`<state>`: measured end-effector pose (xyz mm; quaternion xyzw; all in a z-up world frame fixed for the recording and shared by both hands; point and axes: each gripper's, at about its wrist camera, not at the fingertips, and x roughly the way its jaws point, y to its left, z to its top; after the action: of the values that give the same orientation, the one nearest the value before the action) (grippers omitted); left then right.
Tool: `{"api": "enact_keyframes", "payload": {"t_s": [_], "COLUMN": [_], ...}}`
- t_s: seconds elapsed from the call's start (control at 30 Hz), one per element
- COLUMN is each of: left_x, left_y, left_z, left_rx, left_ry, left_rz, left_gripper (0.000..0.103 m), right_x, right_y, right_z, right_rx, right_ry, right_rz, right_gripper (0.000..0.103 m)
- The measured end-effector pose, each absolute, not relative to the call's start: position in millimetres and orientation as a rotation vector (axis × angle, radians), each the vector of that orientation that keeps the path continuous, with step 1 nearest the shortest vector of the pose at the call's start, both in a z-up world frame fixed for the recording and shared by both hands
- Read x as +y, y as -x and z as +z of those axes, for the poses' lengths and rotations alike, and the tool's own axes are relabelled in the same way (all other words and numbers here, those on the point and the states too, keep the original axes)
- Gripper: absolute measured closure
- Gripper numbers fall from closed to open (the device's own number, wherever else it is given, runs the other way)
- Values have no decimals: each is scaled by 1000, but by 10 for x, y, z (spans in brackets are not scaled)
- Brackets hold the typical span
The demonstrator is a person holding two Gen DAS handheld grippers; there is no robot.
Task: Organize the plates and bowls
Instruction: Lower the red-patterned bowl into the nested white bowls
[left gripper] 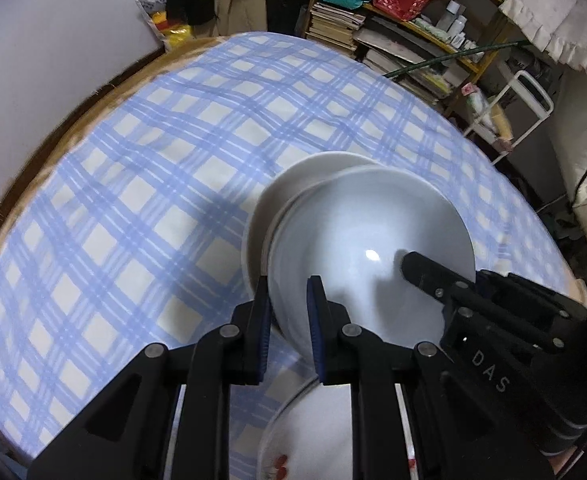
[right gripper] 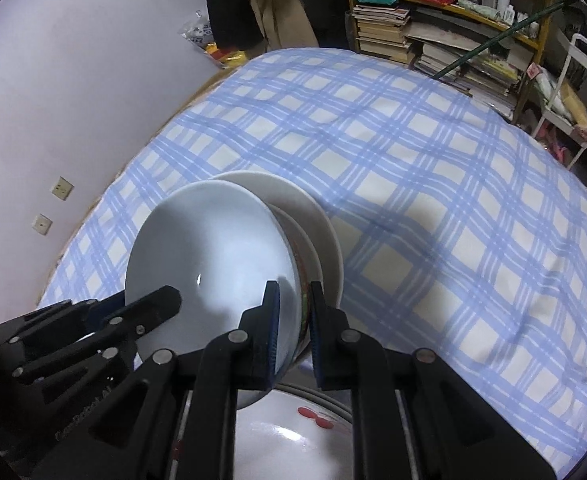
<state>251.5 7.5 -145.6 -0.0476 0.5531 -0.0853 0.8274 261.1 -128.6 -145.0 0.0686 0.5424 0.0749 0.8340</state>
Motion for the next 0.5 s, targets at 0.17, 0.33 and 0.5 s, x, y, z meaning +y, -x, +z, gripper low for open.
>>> {"api": "enact_keyframes", "payload": {"t_s": [0.17, 0.33, 0.5], "left_x": [169, 253, 299], "left_y": [-2502, -2486, -2455], "left_z": [-1482, -1444, -1379], "left_rx": [1183, 1172, 1148], "left_ry": [160, 195, 210], "left_rz": [-191, -177, -174], "left_gripper": [86, 86, 86], "right_x": [-1265, -1252, -1227], "right_y": [-2602, -2570, -2545], "right_z": [-1494, -1501, -1500], "right_rx": [1132, 1102, 1079], "right_ry": [-155, -179, -172], "right_rz": [121, 94, 81], "right_gripper": [88, 87, 87]}}
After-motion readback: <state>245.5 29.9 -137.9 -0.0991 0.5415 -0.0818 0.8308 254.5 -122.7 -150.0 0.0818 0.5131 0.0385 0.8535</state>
